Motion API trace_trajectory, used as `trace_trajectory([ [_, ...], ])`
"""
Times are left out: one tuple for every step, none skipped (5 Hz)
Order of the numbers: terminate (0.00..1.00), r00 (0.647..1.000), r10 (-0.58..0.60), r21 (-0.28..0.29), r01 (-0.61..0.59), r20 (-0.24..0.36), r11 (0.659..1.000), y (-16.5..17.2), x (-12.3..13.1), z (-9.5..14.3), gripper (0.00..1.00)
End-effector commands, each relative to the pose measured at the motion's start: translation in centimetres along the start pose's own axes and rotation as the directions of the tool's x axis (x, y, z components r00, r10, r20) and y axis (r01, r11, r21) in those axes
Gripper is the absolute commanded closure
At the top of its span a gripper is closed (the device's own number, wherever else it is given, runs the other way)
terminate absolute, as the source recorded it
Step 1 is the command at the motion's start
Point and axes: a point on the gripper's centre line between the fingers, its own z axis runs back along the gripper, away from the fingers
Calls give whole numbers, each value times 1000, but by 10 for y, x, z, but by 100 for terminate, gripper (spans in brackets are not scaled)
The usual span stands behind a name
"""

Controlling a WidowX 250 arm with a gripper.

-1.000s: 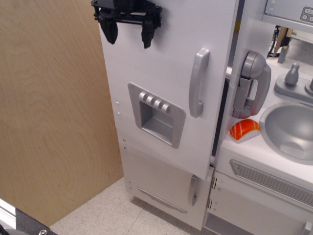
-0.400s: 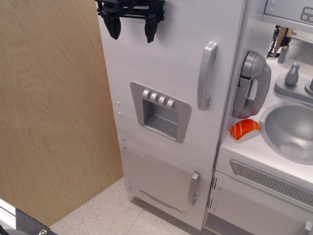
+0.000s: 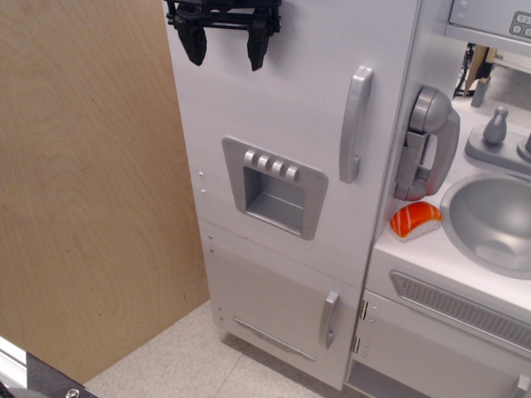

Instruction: Close fridge

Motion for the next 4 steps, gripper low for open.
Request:
trace_trajectory([
  [0,994,-96,-23,98,53,995,9,-33,32,0],
  [0,989,-140,-31,141,41,990,15,-58,40,0],
  [0,989,-140,-31,141,41,990,15,-58,40,0],
  [100,989,-140,-31,141,41,990,15,-58,40,0],
])
